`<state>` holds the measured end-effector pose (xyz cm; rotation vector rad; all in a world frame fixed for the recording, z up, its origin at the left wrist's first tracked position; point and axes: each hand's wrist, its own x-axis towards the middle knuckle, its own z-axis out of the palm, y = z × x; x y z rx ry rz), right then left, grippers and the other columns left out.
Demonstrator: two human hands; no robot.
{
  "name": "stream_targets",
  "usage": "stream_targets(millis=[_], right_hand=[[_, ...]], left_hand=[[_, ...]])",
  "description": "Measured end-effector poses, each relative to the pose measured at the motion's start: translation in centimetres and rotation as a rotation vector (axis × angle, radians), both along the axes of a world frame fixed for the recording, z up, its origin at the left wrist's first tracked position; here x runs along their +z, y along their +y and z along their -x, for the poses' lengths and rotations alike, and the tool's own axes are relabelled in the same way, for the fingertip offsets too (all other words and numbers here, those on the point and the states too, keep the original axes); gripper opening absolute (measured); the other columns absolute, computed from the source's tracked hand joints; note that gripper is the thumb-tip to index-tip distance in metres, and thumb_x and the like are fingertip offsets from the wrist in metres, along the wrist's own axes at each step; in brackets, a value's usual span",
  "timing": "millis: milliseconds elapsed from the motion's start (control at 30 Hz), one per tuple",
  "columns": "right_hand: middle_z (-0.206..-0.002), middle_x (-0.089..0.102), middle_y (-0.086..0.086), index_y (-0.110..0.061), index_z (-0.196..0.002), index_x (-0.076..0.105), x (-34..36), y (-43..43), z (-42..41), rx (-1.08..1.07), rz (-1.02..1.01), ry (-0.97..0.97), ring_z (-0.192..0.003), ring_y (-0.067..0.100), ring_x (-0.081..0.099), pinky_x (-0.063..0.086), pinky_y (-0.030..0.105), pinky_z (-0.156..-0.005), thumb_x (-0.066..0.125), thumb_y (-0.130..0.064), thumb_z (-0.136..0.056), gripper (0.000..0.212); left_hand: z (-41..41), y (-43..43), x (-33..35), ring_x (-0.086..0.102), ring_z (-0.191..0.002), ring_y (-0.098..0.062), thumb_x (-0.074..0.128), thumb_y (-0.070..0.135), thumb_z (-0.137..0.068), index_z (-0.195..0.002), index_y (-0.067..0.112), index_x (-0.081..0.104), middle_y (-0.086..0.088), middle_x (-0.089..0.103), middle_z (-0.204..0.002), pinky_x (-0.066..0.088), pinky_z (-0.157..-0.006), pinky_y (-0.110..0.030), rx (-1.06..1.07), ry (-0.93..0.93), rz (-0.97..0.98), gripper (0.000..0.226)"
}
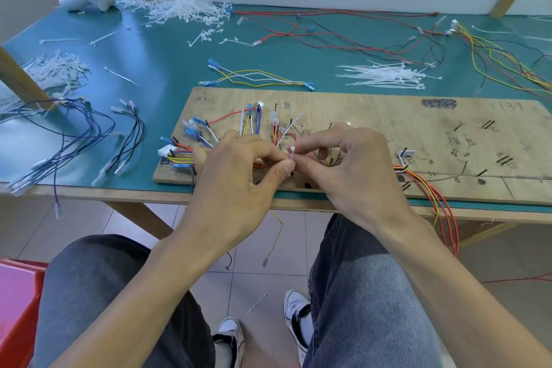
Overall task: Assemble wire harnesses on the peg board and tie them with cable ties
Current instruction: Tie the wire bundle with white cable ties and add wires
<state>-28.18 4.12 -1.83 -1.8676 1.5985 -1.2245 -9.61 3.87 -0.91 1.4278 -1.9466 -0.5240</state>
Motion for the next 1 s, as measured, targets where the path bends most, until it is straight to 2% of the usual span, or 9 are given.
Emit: stream_targets(millis=[100, 200, 267, 367, 433, 533, 667, 833, 1000], right_hand=[[-0.084, 0.069, -0.018, -0.028, -0.095, 0.085, -0.6, 0.2, -0.2, -0.018, 0.055, -0.021, -0.076, 0.008, 0.063, 0.046, 0.021, -0.076, 0.090, -0.022, -0.081, 0.016], [-0.087, 0.074, -0.018, -0.026, -0.094, 0.085, -0.9, 0.2, -0.4, -0.013, 0.102, -0.055, -0.077, 0.009, 0.063, 0.053, 0.051, -0.085, 0.090, -0.021, -0.081, 0.015], [-0.089, 0.077, -0.015, -0.025, -0.094, 0.085, -1.1, 0.2, -0.4, -0.013, 0.119, -0.059, -0.080, 0.008, 0.063, 0.051, 0.060, -0.086, 0.089, -0.021, -0.082, 0.013], [-0.089, 0.078, -0.016, -0.027, -0.093, 0.084, -1.3, 0.2, -0.4, -0.012, 0.138, -0.051, -0.080, 0.008, 0.062, 0.050, 0.062, -0.085, 0.088, -0.020, -0.082, 0.013], [-0.088, 0.077, -0.018, -0.029, -0.093, 0.084, -1.4, 0.2, -0.4, -0.011, 0.141, -0.048, -0.080, 0.008, 0.062, 0.051, 0.062, -0.085, 0.088, -0.021, -0.082, 0.014], [-0.085, 0.073, -0.026, -0.030, -0.093, 0.084, -1.5, 0.1, -0.3, -0.010, 0.138, -0.064, -0.078, 0.008, 0.062, 0.052, 0.059, -0.084, 0.088, -0.023, -0.082, 0.014], [-0.080, 0.067, -0.034, -0.031, -0.092, 0.084, -1.5, -0.1, -0.3, -0.015, 0.138, -0.078, -0.075, 0.006, 0.061, 0.055, 0.046, -0.078, 0.089, -0.020, -0.081, 0.016], [-0.088, 0.074, -0.025, -0.029, -0.093, 0.084, -1.6, 0.0, -0.3, -0.004, 0.126, -0.072, -0.081, 0.010, 0.064, 0.052, 0.059, -0.085, 0.089, -0.020, -0.082, 0.015], [-0.089, 0.076, -0.020, -0.028, -0.094, 0.084, -1.6, 0.1, -0.2, -0.012, 0.110, -0.076, -0.081, 0.008, 0.063, 0.051, 0.061, -0.086, 0.088, -0.020, -0.082, 0.014]], left_hand=[[0.1, -0.1, 0.6, 0.048, -0.088, 0.006, 0.076, 0.045, -0.092, -0.083, 0.042, 0.075, 0.038, 0.060, -0.080, 0.035, -0.103, -0.052, 0.008, -0.023, -0.057, 0.009], [0.3, -0.1, 1.2, 0.045, -0.088, 0.017, 0.076, 0.045, -0.091, -0.081, 0.042, 0.075, 0.063, 0.042, -0.092, 0.040, -0.100, -0.054, -0.003, -0.052, -0.092, 0.010], [0.4, -0.1, 1.3, 0.044, -0.088, 0.019, 0.076, 0.046, -0.091, -0.079, 0.043, 0.074, 0.062, 0.043, -0.091, 0.042, -0.099, -0.053, 0.000, -0.051, -0.100, 0.012], [0.2, -0.4, 1.0, 0.049, -0.079, 0.010, 0.075, 0.046, -0.091, -0.077, 0.042, 0.074, 0.029, 0.066, -0.078, 0.046, -0.091, -0.046, 0.005, 0.004, -0.105, 0.015], [0.2, -0.5, 1.0, 0.050, -0.075, 0.007, 0.075, 0.046, -0.092, -0.078, 0.040, 0.075, 0.019, 0.068, -0.075, 0.045, -0.084, -0.043, -0.003, 0.026, -0.099, 0.015], [0.3, -0.4, 0.9, 0.052, -0.079, 0.003, 0.074, 0.045, -0.092, -0.080, 0.039, 0.076, 0.017, 0.068, -0.077, 0.048, -0.088, -0.046, -0.008, 0.042, -0.103, 0.014], [0.2, -0.3, 1.1, 0.053, -0.078, 0.000, 0.073, 0.045, -0.093, -0.081, 0.038, 0.076, 0.013, 0.069, -0.078, 0.048, -0.094, -0.054, -0.001, 0.040, -0.110, 0.014], [0.4, -0.3, 1.3, 0.051, -0.083, 0.003, 0.073, 0.045, -0.093, -0.080, 0.041, 0.075, 0.016, 0.069, -0.078, 0.047, -0.095, -0.052, 0.001, 0.032, -0.119, 0.013], [0.5, -0.2, 1.3, 0.053, -0.086, -0.001, 0.074, 0.045, -0.093, -0.082, 0.039, 0.076, 0.015, 0.070, -0.079, 0.047, -0.097, -0.055, 0.010, 0.045, -0.122, 0.012]])
